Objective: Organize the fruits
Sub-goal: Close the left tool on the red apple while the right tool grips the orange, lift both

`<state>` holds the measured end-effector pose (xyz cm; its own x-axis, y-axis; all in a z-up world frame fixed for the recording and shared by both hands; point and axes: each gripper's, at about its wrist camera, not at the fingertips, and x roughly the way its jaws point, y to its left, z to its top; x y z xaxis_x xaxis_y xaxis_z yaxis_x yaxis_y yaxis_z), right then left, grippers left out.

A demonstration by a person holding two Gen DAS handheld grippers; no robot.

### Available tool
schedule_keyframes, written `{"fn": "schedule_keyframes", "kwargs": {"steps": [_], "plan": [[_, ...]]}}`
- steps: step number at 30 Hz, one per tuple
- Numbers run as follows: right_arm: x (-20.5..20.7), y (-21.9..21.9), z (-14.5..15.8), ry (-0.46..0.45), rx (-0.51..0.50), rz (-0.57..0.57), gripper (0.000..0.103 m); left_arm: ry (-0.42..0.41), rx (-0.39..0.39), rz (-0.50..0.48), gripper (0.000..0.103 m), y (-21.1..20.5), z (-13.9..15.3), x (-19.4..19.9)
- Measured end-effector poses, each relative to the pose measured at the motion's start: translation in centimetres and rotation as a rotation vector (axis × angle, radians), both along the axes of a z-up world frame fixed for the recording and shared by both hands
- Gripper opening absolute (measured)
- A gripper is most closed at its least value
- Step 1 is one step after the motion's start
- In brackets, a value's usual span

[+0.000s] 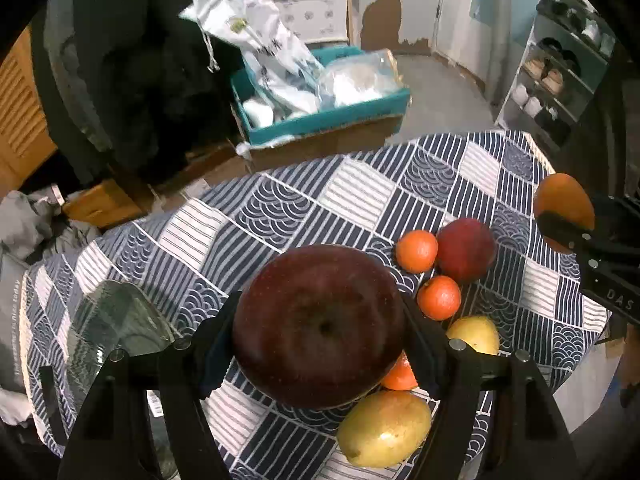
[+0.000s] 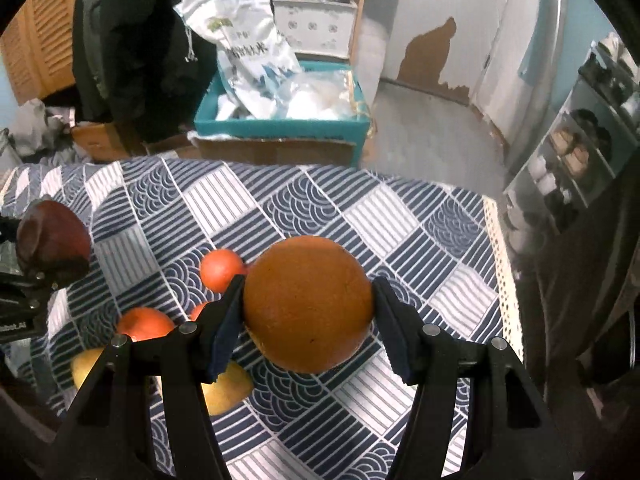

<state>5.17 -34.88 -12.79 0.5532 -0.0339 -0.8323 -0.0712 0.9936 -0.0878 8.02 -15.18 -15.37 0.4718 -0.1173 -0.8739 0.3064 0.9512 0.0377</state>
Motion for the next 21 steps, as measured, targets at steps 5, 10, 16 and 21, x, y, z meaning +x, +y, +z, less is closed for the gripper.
{"fn": "schedule_keyframes", "kwargs": {"steps": [5, 10, 16, 21], "plan": [[-0.4, 1.0, 1.9, -0.045, 0.007, 0.019, 0.062, -0.049, -0.017, 0.018, 0.076, 1.3, 2.2, -0.7], [-1.0, 2.2, 3.8, -0.093, 0.006, 0.041, 0.062, -0.094, -0.025, 0.041, 0.076, 2.8, 3.9, -1.3], [-1.4, 3.9, 5.8, -0.133, 0.022, 0.077, 0.062, -0.147, -0.033, 0.067, 0.076, 4.7, 5.8, -2.1], [-1.6, 5.5, 7.1, -0.164, 0.034, 0.110, 0.062, -0.202, -0.026, 0.079, 0.076, 6.0, 7.1, -2.9]]}}
